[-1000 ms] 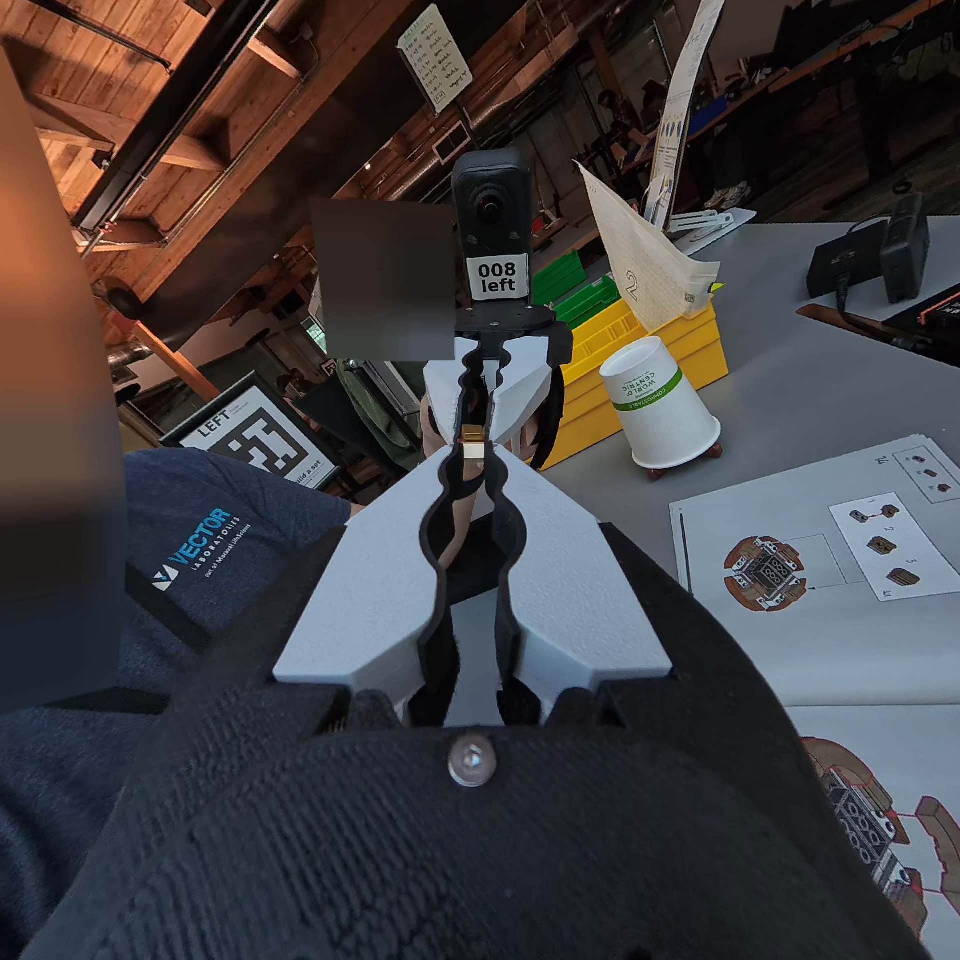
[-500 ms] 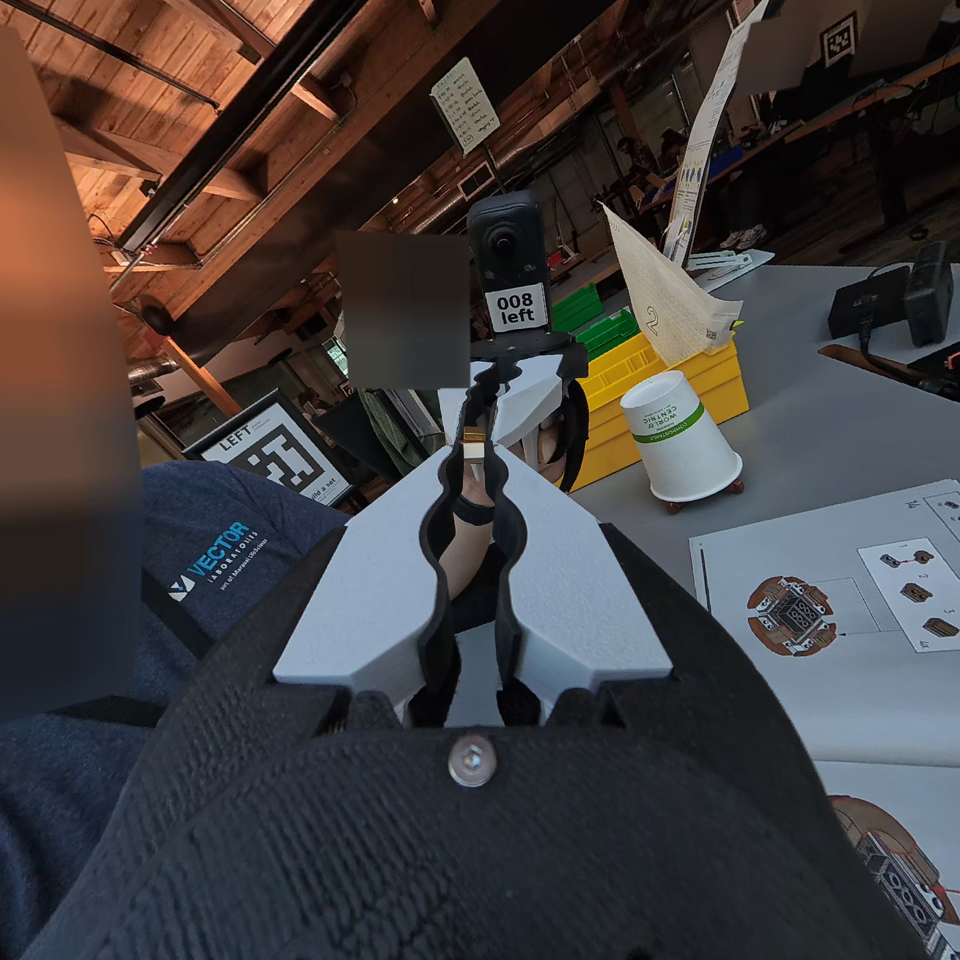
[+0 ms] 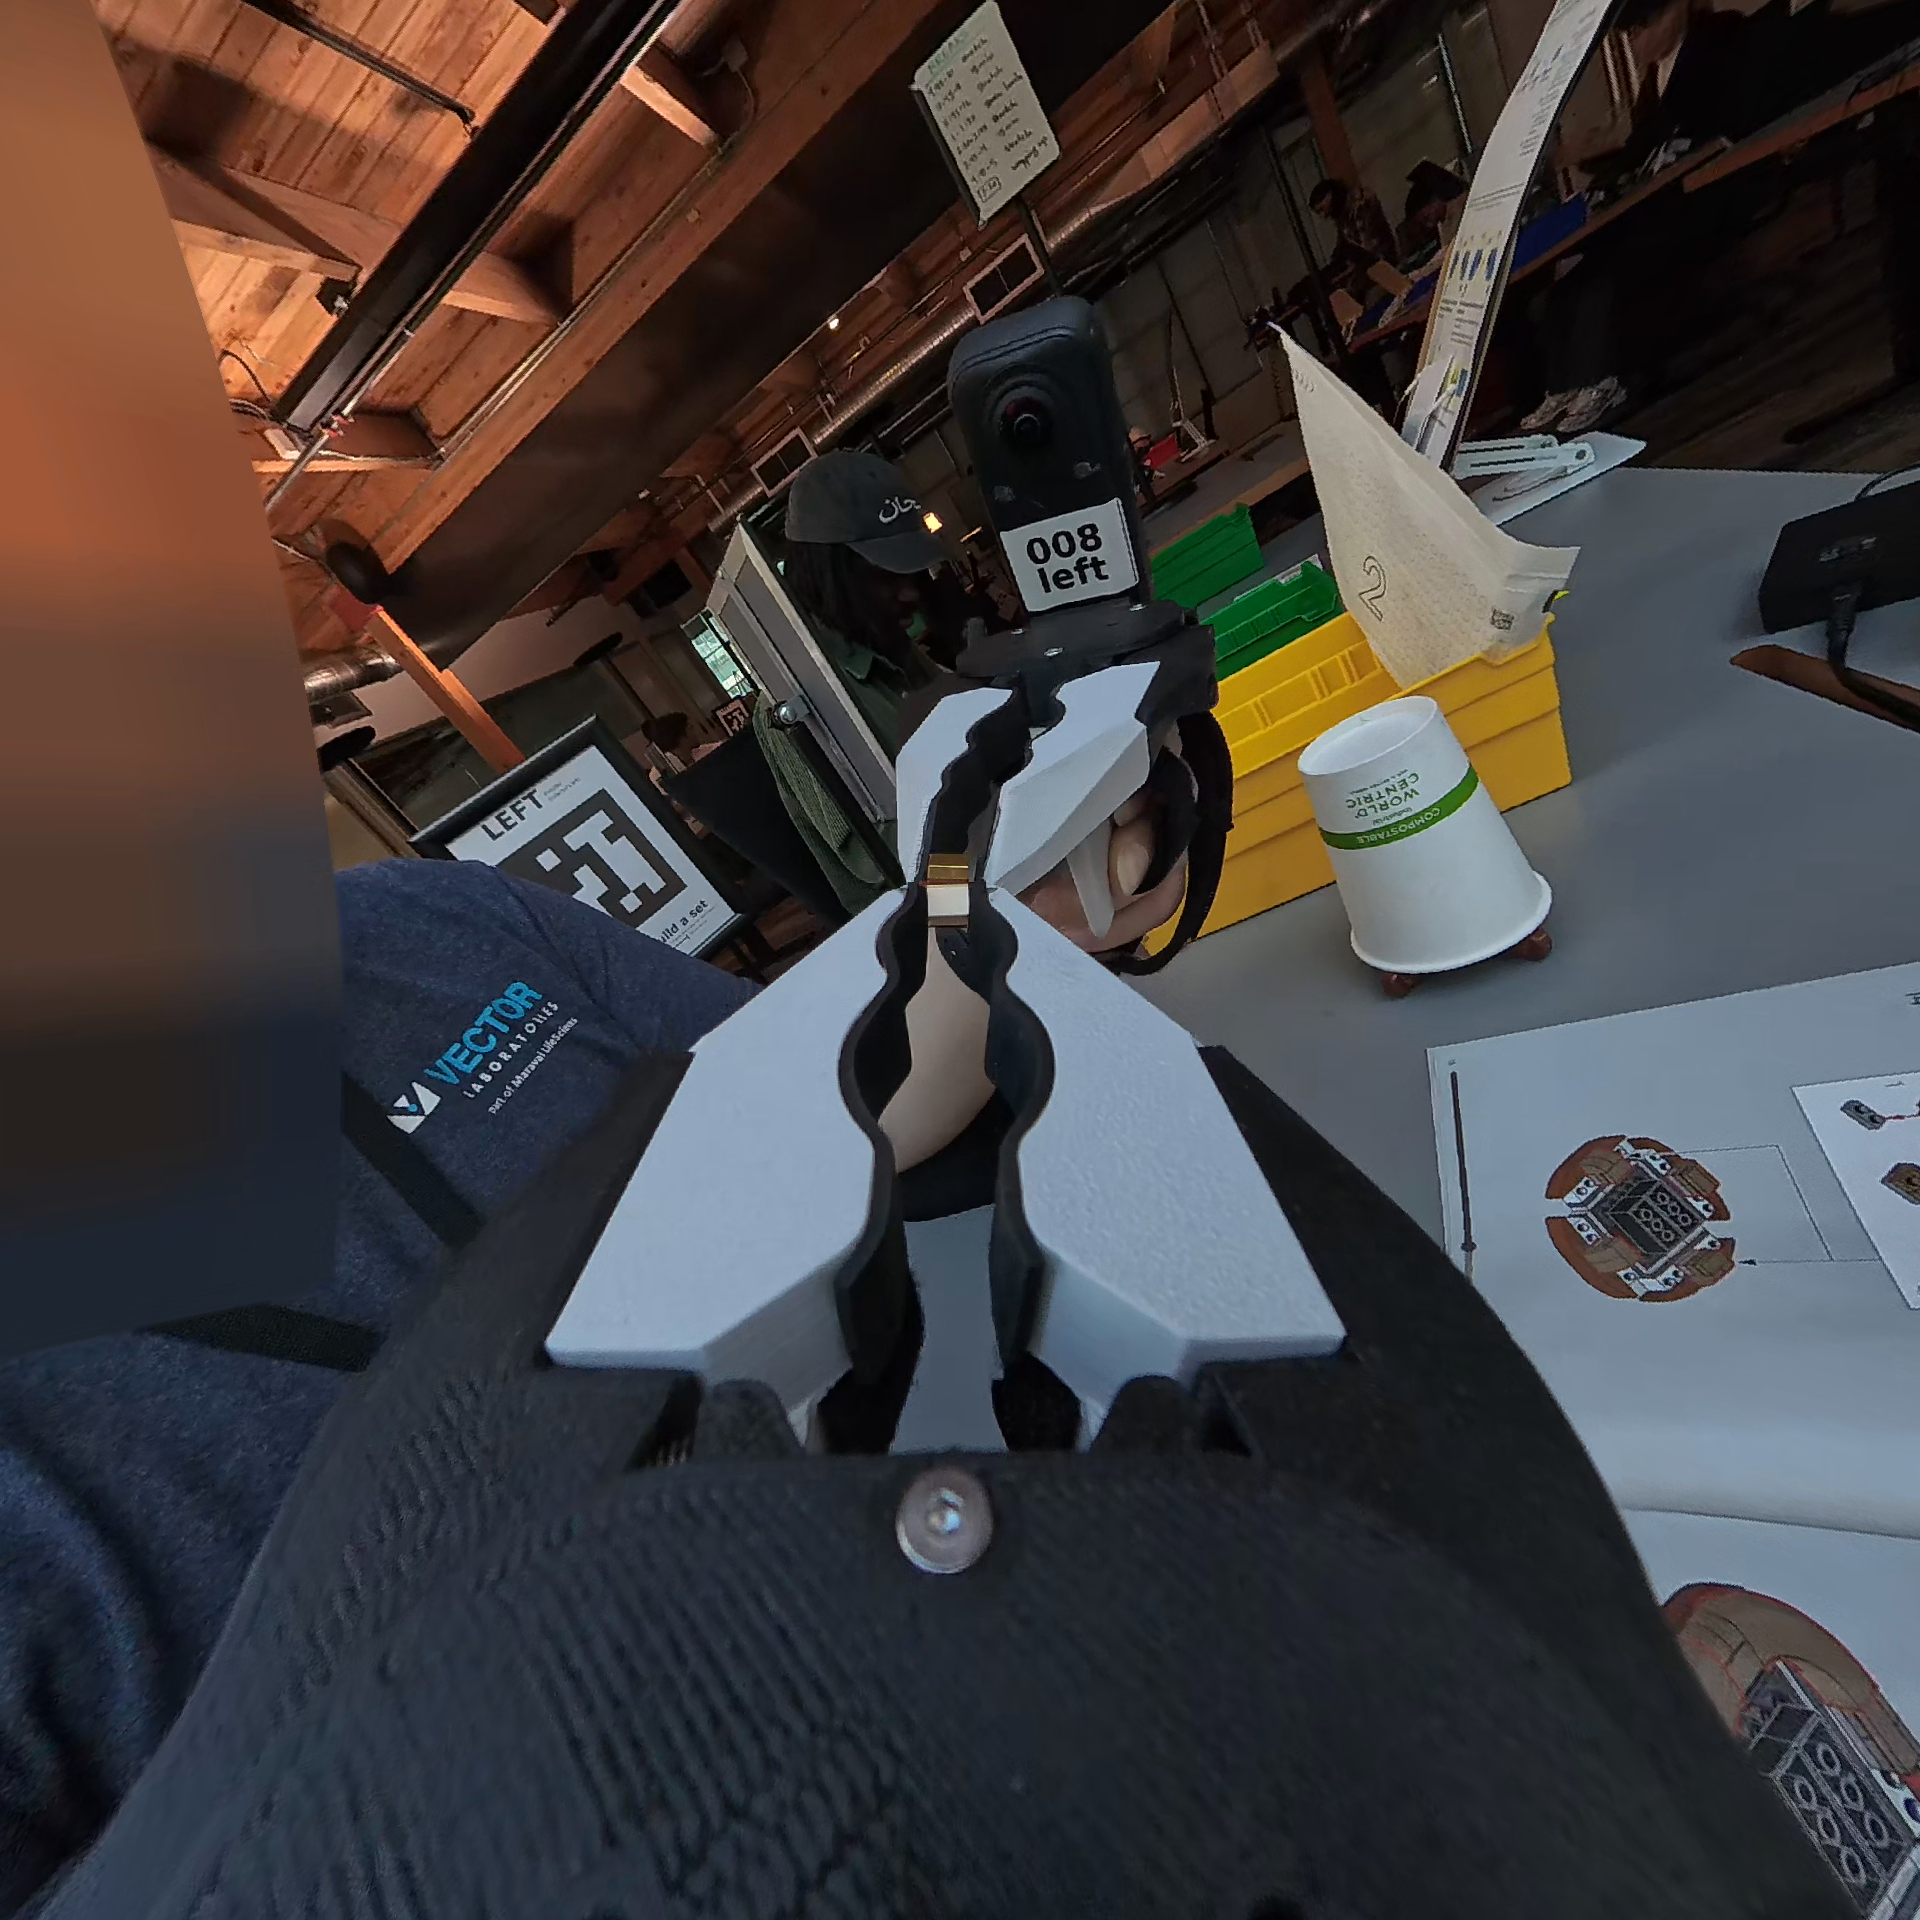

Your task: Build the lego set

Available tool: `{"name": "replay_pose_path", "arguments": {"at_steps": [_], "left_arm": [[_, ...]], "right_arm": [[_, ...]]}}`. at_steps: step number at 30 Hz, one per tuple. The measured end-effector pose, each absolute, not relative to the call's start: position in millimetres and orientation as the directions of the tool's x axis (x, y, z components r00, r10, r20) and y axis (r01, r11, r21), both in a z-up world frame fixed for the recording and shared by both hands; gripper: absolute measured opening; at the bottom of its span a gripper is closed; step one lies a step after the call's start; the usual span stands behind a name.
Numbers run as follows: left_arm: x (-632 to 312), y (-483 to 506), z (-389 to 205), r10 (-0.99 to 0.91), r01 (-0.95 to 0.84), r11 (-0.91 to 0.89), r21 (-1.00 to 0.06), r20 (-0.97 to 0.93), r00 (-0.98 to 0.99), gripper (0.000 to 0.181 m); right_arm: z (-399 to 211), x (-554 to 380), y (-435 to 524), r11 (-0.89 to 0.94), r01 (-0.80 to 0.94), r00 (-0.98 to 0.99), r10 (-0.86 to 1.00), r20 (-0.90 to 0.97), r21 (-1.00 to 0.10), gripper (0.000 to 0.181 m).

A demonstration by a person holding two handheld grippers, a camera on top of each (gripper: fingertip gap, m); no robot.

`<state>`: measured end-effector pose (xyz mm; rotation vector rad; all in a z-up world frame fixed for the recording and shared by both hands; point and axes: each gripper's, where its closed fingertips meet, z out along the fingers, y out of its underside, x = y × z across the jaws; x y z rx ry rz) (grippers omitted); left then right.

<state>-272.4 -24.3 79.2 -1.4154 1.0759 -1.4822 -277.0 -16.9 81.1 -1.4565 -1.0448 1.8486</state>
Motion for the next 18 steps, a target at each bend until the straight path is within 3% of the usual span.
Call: {"name": "replay_pose_path", "arguments": {"at_steps": [1, 18], "left_arm": [[-272, -25, 79, -0.949, -0.011, -0.309, -0.951, 0.309, -0.052, 0.007], [-272, -14, 72, -0.980, -0.053, -0.188, -0.981, 0.184, 0.069, 0.009]], "right_arm": [[80, -277, -18, -0.536, 0.046, -0.254, 0.810, -0.528, -0.843, 0.006], [74, -278, -8, -0.589, 0.045, -0.217, 0.782, -0.584, -0.807, 0.006]]}}
